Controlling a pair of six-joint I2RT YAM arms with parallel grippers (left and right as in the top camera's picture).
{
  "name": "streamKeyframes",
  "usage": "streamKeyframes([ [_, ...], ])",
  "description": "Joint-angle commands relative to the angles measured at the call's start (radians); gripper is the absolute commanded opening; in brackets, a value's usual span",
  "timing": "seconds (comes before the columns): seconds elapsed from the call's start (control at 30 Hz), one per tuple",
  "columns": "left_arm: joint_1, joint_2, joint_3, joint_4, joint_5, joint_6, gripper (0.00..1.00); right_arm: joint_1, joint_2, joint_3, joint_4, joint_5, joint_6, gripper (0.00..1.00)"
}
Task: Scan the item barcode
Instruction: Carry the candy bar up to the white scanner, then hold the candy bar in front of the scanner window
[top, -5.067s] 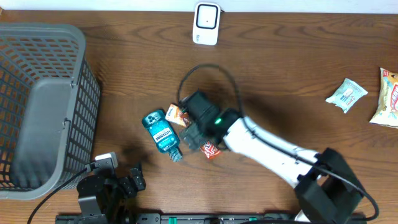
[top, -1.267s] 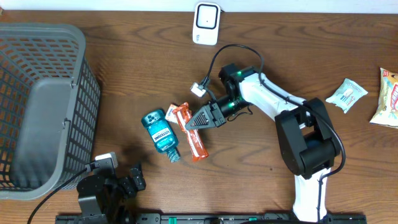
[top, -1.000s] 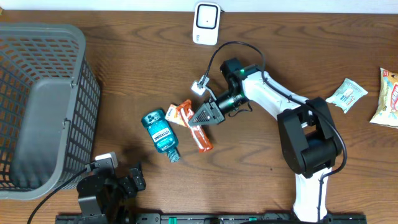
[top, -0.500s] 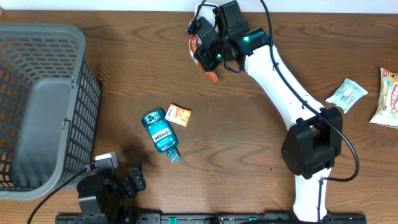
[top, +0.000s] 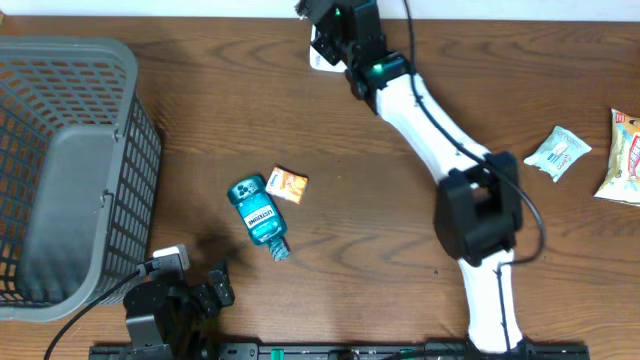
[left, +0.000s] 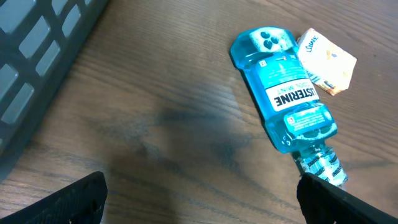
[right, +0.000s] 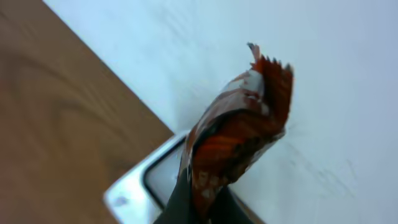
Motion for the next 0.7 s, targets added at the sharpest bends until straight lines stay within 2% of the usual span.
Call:
streamKeyframes([
  [0.0, 0.001, -0.003, -0.008, -0.032, 0.003, -0.004, 0.98, 0.004, 0.126, 0.105, 0.03, 0.112, -0.18, 0.01],
  [0.2, 0.001, -0.003, -0.008, -0.032, 0.002, -0.004, 0.98, 0.024, 0.298, 0.343, 0.043, 0.2, -0.359, 0.01],
  [0.3, 0.001, -0.003, -0.008, -0.032, 0.003, -0.004, 0.98, 0.036, 0.348, 0.402, 0.084, 0.238, -0.461, 0.01],
  [0.67, 0.001, -0.003, -0.008, -0.032, 0.003, -0.004, 0.98, 0.043, 0.355, 0.402, 0.13, 0.214, -0.478, 0.01],
])
